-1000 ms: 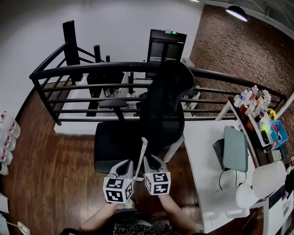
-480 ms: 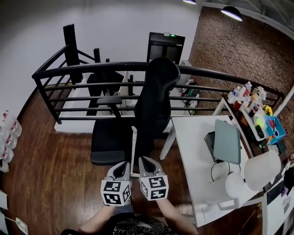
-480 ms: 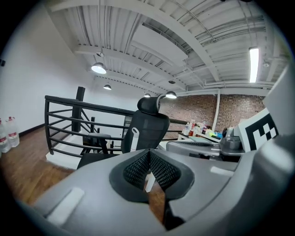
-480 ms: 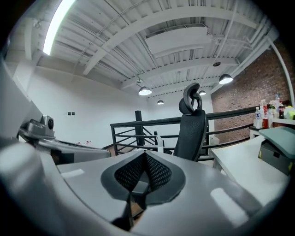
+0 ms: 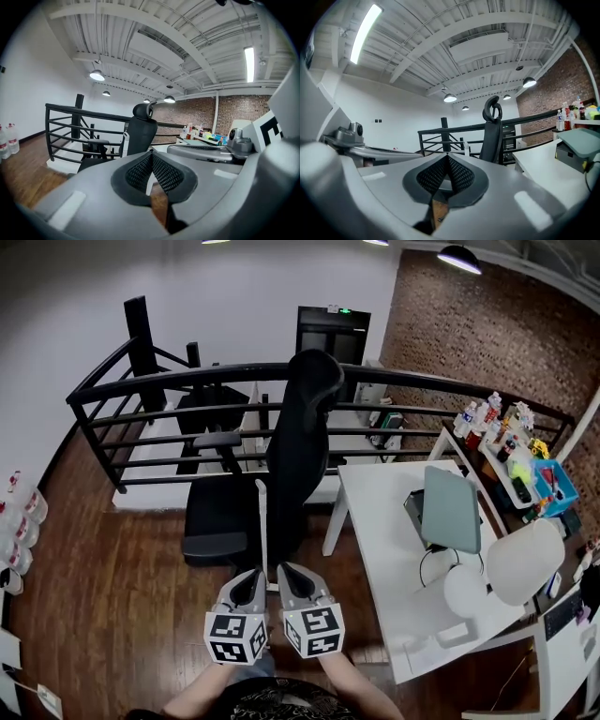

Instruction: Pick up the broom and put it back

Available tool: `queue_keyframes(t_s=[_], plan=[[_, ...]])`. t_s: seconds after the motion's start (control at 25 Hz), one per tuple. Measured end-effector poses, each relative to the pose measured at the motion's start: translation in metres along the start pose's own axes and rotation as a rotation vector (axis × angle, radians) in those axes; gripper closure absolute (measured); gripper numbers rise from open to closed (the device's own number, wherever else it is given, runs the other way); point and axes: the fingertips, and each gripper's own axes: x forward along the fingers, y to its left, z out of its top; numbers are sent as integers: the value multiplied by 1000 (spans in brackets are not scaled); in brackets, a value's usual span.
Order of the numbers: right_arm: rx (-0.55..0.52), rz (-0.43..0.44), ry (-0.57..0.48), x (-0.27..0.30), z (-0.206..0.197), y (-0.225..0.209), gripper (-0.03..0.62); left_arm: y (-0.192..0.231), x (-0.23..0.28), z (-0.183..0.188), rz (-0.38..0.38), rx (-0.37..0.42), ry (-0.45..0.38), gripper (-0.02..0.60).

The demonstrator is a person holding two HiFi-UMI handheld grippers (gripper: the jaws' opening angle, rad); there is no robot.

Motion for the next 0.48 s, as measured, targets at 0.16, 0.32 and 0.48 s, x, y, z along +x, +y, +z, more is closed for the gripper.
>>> queue_keyframes(t_s=[0.16, 0.32, 0.48], plan=[[10, 1, -8, -27, -3, 7, 594, -19, -19, -6, -11, 14, -5, 577], [31, -6, -11, -55, -12, 9, 594, -36, -41, -19, -17, 11, 0, 577], [33, 2, -8, -73, -20, 15, 594, -44, -57, -29, -11, 14, 9, 577]])
